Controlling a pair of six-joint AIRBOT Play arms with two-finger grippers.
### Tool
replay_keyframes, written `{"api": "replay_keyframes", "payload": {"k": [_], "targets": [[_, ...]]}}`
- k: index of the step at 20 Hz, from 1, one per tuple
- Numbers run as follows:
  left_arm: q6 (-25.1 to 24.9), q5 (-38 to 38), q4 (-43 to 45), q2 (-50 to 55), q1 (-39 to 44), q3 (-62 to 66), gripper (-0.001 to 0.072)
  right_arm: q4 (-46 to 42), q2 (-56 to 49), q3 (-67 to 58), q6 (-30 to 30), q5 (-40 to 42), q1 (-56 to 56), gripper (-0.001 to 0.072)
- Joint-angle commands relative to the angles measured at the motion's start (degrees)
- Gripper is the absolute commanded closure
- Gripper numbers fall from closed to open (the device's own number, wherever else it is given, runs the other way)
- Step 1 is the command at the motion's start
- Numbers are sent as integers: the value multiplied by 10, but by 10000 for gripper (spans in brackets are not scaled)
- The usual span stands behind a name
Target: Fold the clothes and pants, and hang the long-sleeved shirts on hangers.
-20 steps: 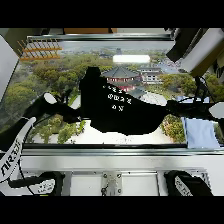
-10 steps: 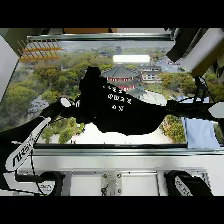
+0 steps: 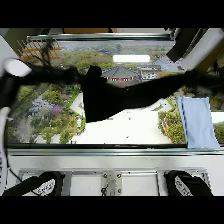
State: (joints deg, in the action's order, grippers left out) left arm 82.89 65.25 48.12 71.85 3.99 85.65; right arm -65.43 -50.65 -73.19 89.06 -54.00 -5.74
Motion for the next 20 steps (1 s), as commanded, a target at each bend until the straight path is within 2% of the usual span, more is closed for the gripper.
{"api": "replay_keyframes", "payload": {"k": [1,5,10,14,16,18,20], "targets": [[0,14,-1,-94,-19,181,698,-3,1,-178,-9,70,0,704],[-13,-62,4,-173,-2,269,698,-3,20,-296,-30,141,0,704],[-13,-68,4,-228,-2,298,698,-5,79,-304,-54,197,0,704],[0,-24,4,-233,-2,298,698,-30,94,-304,-53,194,0,704],[17,24,4,-216,-2,298,698,-30,89,-304,-53,178,0,704],[39,79,21,-182,-2,298,698,-29,68,-304,-51,140,1,704],[66,134,78,-133,-2,295,698,-15,24,-303,-51,84,1,704]]}}
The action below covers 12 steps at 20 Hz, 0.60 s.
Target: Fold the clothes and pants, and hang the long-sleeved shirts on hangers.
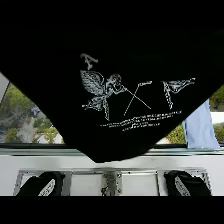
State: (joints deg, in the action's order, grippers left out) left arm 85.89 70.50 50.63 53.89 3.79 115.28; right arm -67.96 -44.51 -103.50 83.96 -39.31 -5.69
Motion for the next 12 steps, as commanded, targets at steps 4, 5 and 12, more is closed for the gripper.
{"api": "replay_keyframes", "payload": {"k": [4,5,12], "targets": [[41,42,117,147,0,-96,698,27,-191,1,0,-126,18,704],[39,8,119,176,0,-120,698,14,-239,1,-2,-113,28,704],[29,-159,123,433,-27,-59,-4,41,-459,-9,2,11,36,29]]}}
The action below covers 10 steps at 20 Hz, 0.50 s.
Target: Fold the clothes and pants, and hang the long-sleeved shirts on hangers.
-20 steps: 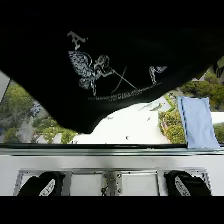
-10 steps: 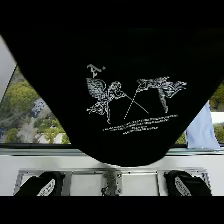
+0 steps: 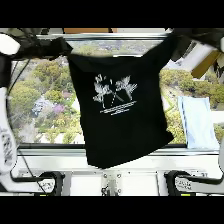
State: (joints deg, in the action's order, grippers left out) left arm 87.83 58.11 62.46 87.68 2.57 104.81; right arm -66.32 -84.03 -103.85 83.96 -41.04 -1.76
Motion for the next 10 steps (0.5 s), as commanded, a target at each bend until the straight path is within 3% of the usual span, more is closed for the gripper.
{"api": "replay_keyframes", "payload": {"k": [1,3,5,6,10], "targets": [[21,-9,6,115,-26,68,-4,23,-59,-5,-3,16,-9,30],[20,62,10,140,-52,94,-3,0,-35,-5,-16,-42,-30,31],[20,136,11,151,-80,81,95,-53,-4,5,-17,-134,-52,32],[20,162,11,152,-91,55,95,-79,19,33,-17,-173,-63,32],[19,199,9,152,-102,-100,95,-95,156,289,-16,-210,-109,32]]}}
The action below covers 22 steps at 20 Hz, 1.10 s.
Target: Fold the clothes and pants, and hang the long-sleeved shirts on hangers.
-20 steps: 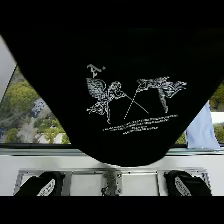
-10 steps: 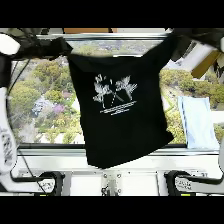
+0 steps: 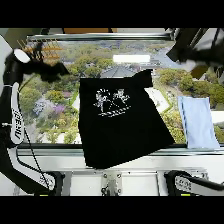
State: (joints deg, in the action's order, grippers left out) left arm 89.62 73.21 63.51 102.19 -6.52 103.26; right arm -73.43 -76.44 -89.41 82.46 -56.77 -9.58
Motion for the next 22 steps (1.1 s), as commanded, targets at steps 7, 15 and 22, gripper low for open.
{"api": "replay_keyframes", "payload": {"k": [7,15,22], "targets": [[-48,12,-2,7,47,-250,95,-17,262,580,68,-134,-174,32],[-48,-40,-6,7,86,-255,96,70,239,678,63,-72,-202,32],[-41,-59,-6,7,93,-254,99,105,198,685,63,1,-105,139]]}}
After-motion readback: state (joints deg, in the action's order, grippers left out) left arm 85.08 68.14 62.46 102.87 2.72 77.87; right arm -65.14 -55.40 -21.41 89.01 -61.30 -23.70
